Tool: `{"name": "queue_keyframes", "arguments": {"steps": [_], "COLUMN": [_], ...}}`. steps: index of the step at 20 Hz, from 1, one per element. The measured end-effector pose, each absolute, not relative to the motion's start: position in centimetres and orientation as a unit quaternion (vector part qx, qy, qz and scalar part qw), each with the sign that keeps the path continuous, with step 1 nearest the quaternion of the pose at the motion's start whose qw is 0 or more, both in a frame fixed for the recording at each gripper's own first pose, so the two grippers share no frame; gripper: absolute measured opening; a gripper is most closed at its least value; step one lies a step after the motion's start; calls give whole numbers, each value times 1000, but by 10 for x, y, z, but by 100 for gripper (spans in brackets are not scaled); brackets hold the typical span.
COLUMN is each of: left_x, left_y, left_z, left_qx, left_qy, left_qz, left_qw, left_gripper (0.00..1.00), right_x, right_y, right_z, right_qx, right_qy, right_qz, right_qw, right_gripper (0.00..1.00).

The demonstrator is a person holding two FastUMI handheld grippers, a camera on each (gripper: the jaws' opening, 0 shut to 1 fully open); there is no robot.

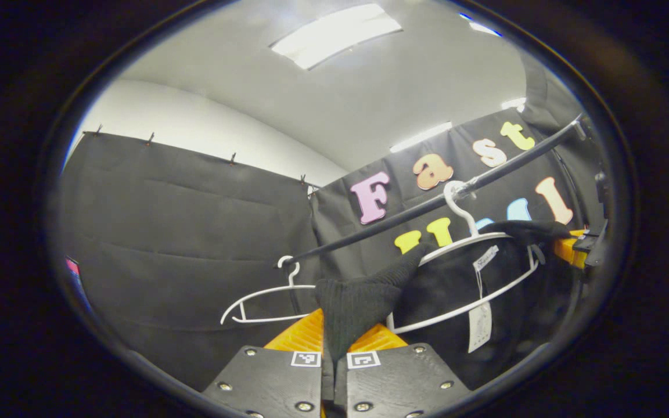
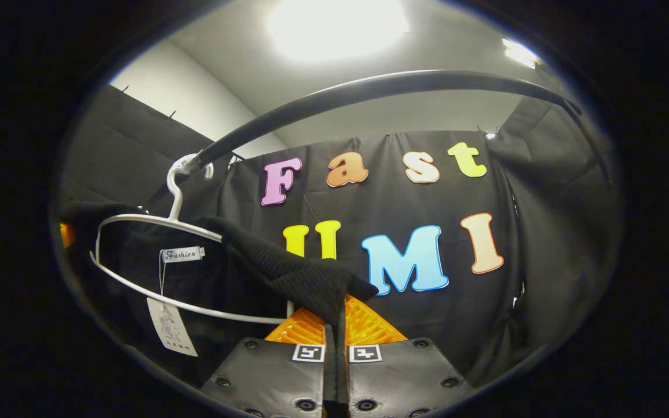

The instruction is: Grasp the clothes on the hanger with both hands and then place them into the laundry hamper below.

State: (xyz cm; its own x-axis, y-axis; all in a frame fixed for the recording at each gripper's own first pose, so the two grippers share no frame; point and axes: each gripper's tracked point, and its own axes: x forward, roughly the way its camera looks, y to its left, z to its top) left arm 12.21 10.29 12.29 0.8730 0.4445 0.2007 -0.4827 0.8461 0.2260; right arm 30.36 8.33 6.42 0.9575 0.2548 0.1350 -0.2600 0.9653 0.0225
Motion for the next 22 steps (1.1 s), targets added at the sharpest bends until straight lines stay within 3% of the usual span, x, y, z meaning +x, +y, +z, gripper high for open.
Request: {"name": "queue_keyframes", "arguments": {"steps": [11,22], "left_x": [146,187], "left_y": [141,150], "left_z": [148,114], "left_qx": [142,81], "left_qy": [-99,-86], "left_qz": [210,126], "left_qw": [962,985], "left_gripper": [1,1], "right_x": [339,384], "right_y": [66,71], "right_z": [86,40], "right_qx": [7,98], "right_qy": [-101,0], "right_qz": [117,144], "right_qw": [988,985], "right_gripper": [0,0]}}
